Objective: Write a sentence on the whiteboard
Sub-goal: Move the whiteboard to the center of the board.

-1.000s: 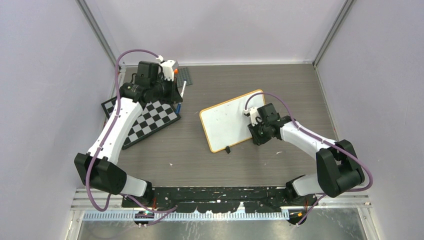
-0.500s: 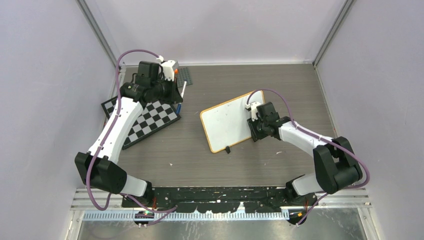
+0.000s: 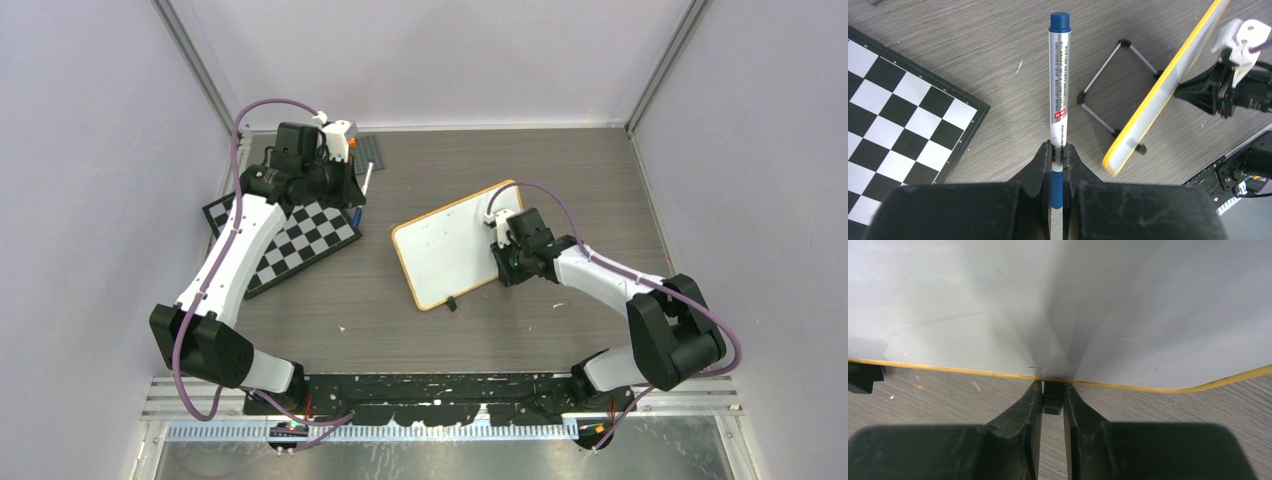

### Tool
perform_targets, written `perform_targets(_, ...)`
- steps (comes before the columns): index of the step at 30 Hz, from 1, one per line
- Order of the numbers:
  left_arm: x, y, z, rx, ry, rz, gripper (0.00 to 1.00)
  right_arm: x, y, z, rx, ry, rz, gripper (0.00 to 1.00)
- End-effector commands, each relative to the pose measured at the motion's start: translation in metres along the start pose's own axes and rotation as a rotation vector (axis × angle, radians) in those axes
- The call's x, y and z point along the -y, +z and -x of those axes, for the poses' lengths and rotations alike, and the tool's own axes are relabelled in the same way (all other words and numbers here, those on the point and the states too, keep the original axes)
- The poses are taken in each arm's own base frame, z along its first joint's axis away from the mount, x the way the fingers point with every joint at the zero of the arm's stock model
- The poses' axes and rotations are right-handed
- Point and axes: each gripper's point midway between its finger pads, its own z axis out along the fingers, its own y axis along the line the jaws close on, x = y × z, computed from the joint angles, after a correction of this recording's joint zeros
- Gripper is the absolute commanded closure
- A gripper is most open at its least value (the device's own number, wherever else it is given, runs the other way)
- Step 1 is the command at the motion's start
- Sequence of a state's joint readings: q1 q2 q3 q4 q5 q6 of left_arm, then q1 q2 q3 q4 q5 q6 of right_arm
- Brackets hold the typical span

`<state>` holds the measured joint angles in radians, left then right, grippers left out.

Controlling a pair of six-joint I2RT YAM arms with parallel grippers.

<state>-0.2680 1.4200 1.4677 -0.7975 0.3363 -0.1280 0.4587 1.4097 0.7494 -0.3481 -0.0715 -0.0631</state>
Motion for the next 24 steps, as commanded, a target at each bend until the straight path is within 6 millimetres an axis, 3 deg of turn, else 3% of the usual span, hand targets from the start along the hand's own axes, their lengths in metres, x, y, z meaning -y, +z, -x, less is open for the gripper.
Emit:
perform_targets(1,0.004,-0.007,0.025,0.069,0.006,-0.010,1.00,-0.029,-0.013,0.021,0.083,-0.061,0.036,1.00)
perform_targets(8,0.005,-0.010,0.030,0.078,-0.001,-0.010,1.00,-0.052,-0.020,0.033,0.058,-0.053,0.015,1.00)
perform_targets(12,0.003,-0.010,0.033,0.085,-0.006,-0.005,1.00,-0.071,-0.023,0.024,0.018,-0.009,0.029,1.00)
perform_targets(20,-0.001,-0.012,0.031,0.085,-0.012,0.001,1.00,-0.085,-0.023,-0.004,-0.066,0.041,0.090,1.00)
perform_targets(21,-0.002,-0.012,0.031,0.084,-0.013,0.003,1.00,-0.088,-0.023,-0.006,-0.076,0.044,0.102,0.98)
perform_targets(24,-0.002,-0.011,0.029,0.081,-0.014,0.001,1.00,-0.096,-0.026,-0.008,-0.090,0.051,0.144,0.76)
